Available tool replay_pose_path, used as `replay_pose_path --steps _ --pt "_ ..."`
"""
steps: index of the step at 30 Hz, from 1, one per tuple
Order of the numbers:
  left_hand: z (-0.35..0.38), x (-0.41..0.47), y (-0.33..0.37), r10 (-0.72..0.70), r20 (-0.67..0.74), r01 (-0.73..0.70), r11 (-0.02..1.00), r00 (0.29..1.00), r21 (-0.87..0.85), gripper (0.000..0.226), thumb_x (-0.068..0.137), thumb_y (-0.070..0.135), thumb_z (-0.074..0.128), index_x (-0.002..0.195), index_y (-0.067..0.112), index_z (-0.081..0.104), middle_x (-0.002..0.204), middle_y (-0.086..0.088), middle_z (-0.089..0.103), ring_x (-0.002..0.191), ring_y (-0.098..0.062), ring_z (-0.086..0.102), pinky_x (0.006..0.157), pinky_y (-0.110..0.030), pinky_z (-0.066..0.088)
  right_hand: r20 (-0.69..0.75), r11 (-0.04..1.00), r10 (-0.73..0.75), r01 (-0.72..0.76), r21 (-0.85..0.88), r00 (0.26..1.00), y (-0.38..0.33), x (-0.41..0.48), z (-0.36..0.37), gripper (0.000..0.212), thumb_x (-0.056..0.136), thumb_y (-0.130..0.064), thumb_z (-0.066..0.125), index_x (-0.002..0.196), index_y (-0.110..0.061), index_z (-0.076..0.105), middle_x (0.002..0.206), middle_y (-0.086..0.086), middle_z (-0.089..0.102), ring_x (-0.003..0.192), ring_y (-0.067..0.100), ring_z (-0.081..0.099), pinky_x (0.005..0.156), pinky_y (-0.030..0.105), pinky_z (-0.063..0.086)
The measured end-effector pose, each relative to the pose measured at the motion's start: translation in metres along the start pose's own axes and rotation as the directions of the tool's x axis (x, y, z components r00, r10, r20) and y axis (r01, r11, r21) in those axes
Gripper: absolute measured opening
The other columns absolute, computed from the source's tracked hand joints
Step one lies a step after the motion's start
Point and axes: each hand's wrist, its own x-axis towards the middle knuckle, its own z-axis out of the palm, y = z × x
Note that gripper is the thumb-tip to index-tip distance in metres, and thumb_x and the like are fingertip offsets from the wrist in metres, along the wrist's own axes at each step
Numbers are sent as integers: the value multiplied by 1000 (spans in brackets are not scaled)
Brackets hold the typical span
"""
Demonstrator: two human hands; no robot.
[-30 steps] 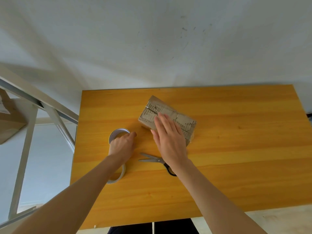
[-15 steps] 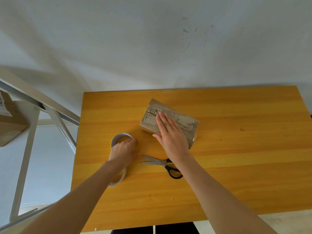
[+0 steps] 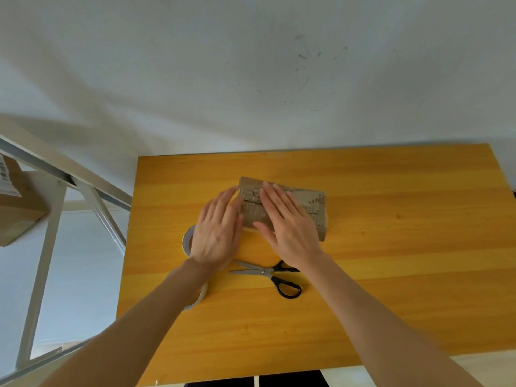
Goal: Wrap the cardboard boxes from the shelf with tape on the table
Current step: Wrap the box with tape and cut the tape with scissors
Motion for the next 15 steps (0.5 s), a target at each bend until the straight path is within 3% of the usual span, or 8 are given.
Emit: replay_pose_path --steps 2,5,9,12,15 --pt "3 17 13 24 159 -27 1000 987 13 52 101 33 24 146 8 30 155 -9 24 145 -21 17 117 -39 16 75 998 51 -49 -25 996 -6 5 -2 59 101 -44 23 148 -9 29 155 7 25 145 18 20 118 36 16" --pt "14 27 22 -23 319 2 998 947 64 64 97 50 -1 150 14 4 159 0 -1 146 -11 -6 120 -38 5 167 995 66 -52 -87 984 -8 7 1 58 100 -38 16 150 -10 22 157 8 22 146 18 17 117 37 10" --pt "24 31 24 -99 339 81 995 936 66 69 90 55 -14 148 18 -9 156 4 -14 144 -8 -13 119 -30 -3 207 991 77 -52 -123 975 -4 9 8 59 98 -38 14 151 -13 8 159 5 8 147 17 6 119 37 4" --pt "26 35 23 -108 339 100 994 935 40 67 90 54 -14 147 19 -12 155 5 -15 144 -8 -13 119 -28 -4 255 998 47 -36 -47 966 0 14 6 59 96 -40 2 150 -17 -7 158 -1 -10 146 11 -9 120 36 -2" --pt "26 34 21 -89 348 83 996 933 35 64 92 51 -10 148 19 -12 156 6 -14 144 -7 -14 119 -28 -2 260 996 80 -85 8 962 5 12 2 60 96 -40 -3 151 -16 -6 159 -2 -9 146 9 -10 120 33 -3"
